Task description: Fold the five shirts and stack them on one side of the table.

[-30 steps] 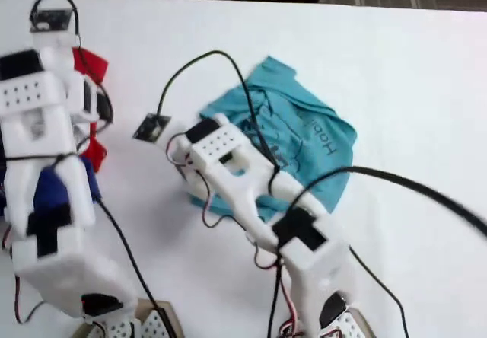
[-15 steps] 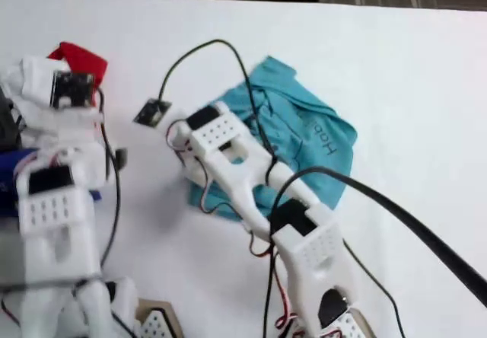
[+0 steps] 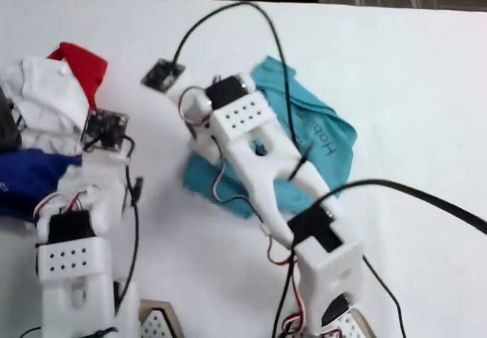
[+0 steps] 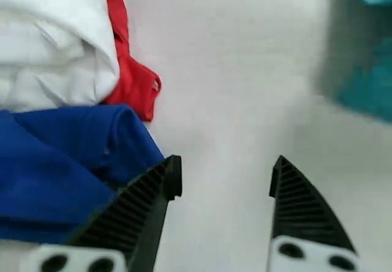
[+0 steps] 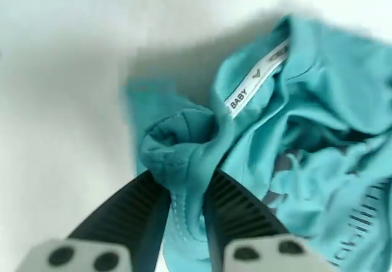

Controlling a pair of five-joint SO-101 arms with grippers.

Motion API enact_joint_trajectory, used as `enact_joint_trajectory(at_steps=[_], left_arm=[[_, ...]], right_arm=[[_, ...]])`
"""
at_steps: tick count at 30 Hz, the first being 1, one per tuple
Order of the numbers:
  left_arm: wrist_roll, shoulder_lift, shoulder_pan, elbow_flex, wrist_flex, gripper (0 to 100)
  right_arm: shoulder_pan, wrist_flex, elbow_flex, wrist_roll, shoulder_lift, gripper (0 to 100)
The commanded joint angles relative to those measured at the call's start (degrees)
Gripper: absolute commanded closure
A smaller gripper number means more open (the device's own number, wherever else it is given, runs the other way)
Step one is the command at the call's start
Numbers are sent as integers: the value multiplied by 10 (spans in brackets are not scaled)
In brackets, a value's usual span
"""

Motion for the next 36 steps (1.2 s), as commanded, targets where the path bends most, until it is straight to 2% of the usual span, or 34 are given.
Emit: enact_joint_trajectory(at_steps=[1, 6, 13, 15, 19, 22, 28, 33, 36], left_arm=[[-20, -12, 7, -65, 89, 751], [-98, -11, 7, -81, 120, 751], [-106, -11, 4, -11, 39, 751], [-80, -13, -6, -8, 20, 751], [17, -16, -62, -7, -38, 751], [53, -16, -84, -5, -63, 751], [110, -16, -84, -5, -62, 751], [132, -16, -84, -3, -58, 751], [131, -17, -113, 2, -59, 751]], right_arm=[[4, 36, -62, -5, -60, 975], [0, 55, -108, -6, -65, 975], [-11, 64, -202, -21, -66, 976], [6, 73, -233, -25, -66, 976], [66, 76, -221, -32, -61, 976], [122, 71, -148, -55, -60, 976], [211, 15, 14, -54, -60, 975], [225, 0, 54, -53, -65, 975], [220, 0, 53, -53, -67, 975]])
